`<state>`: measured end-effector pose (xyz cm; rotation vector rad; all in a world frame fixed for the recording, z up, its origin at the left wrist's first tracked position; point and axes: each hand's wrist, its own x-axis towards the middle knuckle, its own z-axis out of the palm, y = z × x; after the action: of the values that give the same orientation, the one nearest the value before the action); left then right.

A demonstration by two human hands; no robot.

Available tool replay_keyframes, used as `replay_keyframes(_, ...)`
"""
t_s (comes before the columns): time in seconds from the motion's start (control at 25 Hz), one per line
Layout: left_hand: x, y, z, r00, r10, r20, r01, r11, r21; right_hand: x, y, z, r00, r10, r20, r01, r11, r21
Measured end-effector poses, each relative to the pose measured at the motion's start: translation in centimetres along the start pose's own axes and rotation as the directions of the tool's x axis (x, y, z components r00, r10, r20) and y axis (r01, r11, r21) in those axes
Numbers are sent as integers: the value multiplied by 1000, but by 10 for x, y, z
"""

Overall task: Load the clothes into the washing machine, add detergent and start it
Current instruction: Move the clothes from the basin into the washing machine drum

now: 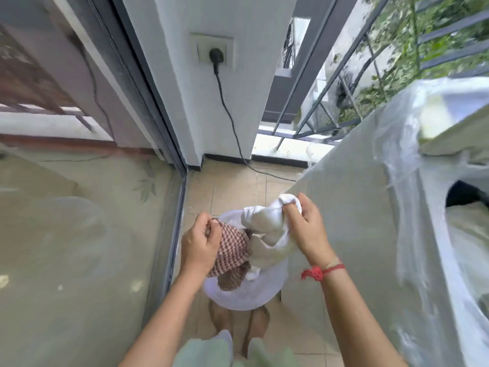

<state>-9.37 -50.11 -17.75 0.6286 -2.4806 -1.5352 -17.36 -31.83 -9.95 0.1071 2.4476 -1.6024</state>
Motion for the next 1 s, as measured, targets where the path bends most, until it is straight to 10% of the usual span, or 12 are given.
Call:
replay_keyframes(0.16, -5, 96, -38, 970, 232, 73, -235, 971, 36, -27, -94, -56, 966, -258, -14, 249, 945, -210)
replay_keyframes(0.32, 1, 185, -70, 924, 360, -126, -361, 932, 17, -68, -165, -122, 881, -442, -169, 443, 896, -30)
replay_keyframes(0.6, -28, 336, -57, 762, 609, -220, -612, 789, 63, -125, -214, -259, 748, -336, -572, 583, 744, 325)
replay_keyframes(0.8, -79, 409, 5, 694, 664, -278, -677, 734, 61, -142, -207, -360, 574, -373, -729, 729, 638, 248)
replay_keyframes(1.0, -119, 468, 82, 683, 655, -324, -680, 732, 45, -144, -175, -467, 605, -301, -737, 729, 583, 359)
